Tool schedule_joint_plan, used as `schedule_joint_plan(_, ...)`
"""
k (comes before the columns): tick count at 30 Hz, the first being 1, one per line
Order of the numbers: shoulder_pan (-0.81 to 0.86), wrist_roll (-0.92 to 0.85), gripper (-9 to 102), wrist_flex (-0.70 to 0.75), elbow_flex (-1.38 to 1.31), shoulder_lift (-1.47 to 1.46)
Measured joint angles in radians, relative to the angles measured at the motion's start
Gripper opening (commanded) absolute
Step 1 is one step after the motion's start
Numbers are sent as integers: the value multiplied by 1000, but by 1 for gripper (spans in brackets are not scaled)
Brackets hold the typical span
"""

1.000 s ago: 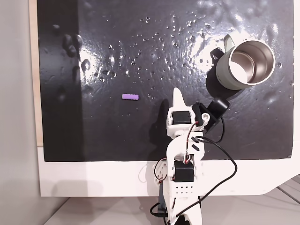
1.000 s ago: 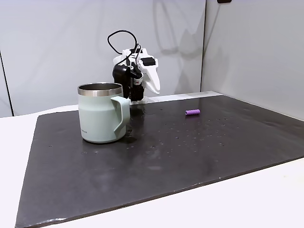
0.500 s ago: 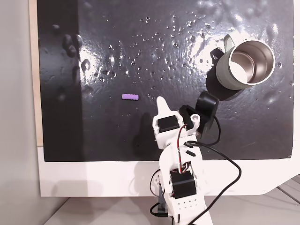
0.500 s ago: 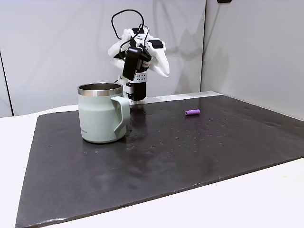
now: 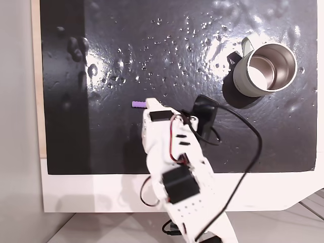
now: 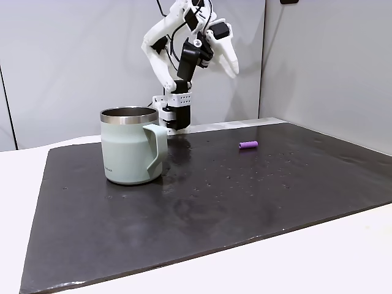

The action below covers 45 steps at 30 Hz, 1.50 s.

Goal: Grasp a pengrip and put it in the cup.

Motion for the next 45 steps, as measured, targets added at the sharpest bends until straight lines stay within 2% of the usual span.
schedule_joint_plan(7, -81, 187, 25, 0, -66, -173)
schedule_joint_plan(12, -135, 235, 26, 12, -69, -255)
schedule_joint_plan(26, -132, 331, 25, 18, -69, -535)
schedule_joint_plan(45, -123, 419, 23, -153, -69, -844)
